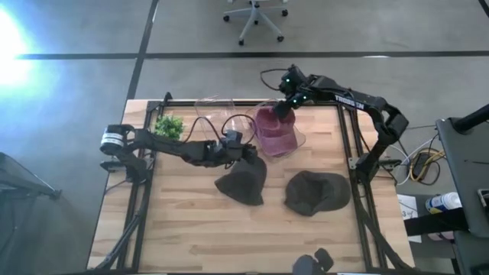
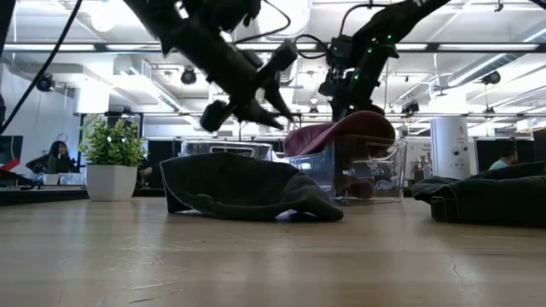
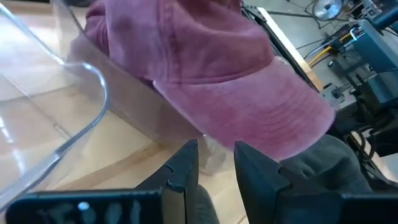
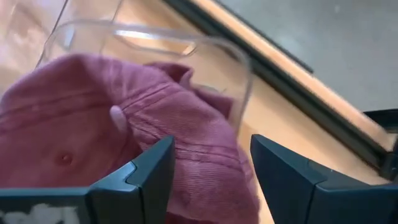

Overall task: Pick & Place hat
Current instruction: Put the red cap into the right transparent bin

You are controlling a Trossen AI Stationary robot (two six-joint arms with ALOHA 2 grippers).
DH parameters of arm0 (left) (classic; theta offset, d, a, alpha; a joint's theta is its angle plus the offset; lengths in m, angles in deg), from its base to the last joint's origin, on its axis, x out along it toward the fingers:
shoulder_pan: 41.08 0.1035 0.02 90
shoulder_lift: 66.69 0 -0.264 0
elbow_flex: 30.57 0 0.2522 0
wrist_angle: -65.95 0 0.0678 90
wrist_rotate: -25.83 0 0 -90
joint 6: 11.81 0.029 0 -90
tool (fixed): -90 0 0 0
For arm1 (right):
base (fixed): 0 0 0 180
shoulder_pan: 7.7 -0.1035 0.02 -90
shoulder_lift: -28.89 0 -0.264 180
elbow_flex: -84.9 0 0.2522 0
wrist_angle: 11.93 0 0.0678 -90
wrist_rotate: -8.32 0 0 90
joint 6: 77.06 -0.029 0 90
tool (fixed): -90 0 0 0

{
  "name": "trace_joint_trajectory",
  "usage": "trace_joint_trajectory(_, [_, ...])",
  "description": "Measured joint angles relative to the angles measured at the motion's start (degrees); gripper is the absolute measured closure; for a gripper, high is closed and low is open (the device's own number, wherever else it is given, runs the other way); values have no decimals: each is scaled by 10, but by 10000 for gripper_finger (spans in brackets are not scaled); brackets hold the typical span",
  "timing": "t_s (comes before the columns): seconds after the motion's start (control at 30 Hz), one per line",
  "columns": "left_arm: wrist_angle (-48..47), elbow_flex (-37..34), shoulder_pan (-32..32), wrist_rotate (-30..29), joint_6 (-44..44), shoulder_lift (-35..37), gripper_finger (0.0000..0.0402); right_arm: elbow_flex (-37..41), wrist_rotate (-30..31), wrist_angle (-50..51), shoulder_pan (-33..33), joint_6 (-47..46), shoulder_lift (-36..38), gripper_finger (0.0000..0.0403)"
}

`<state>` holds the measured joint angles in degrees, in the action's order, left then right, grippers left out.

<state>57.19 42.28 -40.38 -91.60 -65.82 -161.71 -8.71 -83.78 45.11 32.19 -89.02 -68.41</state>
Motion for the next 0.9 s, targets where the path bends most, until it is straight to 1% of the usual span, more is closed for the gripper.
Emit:
trace_joint_trajectory(0.07, [-9,14,-3,-1,3,-2,305,-2,-21,1,-2,4,-6,197])
trace_joint_trajectory(0.17, [-10,31,-7,-1,25,-12,305,-4,-85,-19,-1,31,-12,197])
trace_joint_trajectory(0.2, [-9,37,-7,-1,27,-17,305,-4,-95,-25,-1,35,-14,197])
trace_joint_trajectory(0.33, [-10,51,-8,-1,25,-41,305,-3,-104,-31,-2,51,-39,197])
trace_joint_trajectory(0.47, [-13,72,-7,-1,5,-72,305,-2,-144,-34,2,77,-71,197])
trace_joint_trajectory(0.57, [-13,96,-11,-2,2,-94,305,-2,-147,-45,1,90,-92,197])
trace_joint_trajectory(0.63, [-19,115,-12,-2,10,-107,305,0,-161,-65,1,92,-95,197])
trace_joint_trajectory(0.73, [-56,149,-13,-6,22,-123,305,2,-203,-118,2,78,-95,197])
trace_joint_trajectory(0.9, [-90,191,-12,-10,47,-148,305,3,-209,-140,1,72,-96,197])
